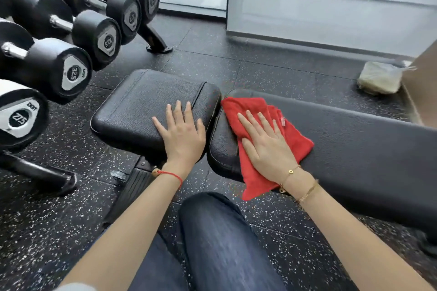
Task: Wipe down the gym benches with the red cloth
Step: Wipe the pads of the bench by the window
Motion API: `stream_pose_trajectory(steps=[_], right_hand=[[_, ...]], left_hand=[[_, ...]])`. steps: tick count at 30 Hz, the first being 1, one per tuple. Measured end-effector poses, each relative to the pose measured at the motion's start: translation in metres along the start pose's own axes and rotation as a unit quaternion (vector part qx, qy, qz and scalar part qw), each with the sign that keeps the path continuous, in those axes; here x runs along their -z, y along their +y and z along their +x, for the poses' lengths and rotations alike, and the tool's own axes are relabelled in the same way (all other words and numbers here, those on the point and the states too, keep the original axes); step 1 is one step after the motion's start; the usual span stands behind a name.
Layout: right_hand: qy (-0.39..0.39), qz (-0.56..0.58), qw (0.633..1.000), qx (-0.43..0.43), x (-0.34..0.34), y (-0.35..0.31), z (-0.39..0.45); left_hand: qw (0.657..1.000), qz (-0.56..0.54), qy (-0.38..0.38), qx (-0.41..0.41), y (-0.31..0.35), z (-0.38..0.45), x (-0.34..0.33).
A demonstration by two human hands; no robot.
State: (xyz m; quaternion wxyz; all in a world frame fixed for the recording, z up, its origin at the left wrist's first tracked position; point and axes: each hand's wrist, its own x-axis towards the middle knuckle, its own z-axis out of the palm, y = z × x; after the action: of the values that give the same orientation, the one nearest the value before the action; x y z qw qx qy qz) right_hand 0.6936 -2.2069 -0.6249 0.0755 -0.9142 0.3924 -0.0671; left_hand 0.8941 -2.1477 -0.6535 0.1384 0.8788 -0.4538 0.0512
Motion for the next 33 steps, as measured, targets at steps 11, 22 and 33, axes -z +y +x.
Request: stream_pose_trajectory(steps=[11, 22, 33], right_hand=[[0.02, 0.04, 0.978, -0.204, 0.009, 0.031, 0.03], [0.031, 0.066, 0.979, -0.189, 0.008, 0.031, 0.046], [0.049, 0.052, 0.981, -0.182, 0.008, 0.037, 0.029]], left_hand=[[0.993, -0.066, 0.001, -0.094, 0.014, -0.006, 0.016], [0.967, -0.175, -0.06, -0.177, 0.092, -0.02, 0.009], [0.971, -0.208, -0.014, -0.119, 0.106, -0.029, -0.002]])
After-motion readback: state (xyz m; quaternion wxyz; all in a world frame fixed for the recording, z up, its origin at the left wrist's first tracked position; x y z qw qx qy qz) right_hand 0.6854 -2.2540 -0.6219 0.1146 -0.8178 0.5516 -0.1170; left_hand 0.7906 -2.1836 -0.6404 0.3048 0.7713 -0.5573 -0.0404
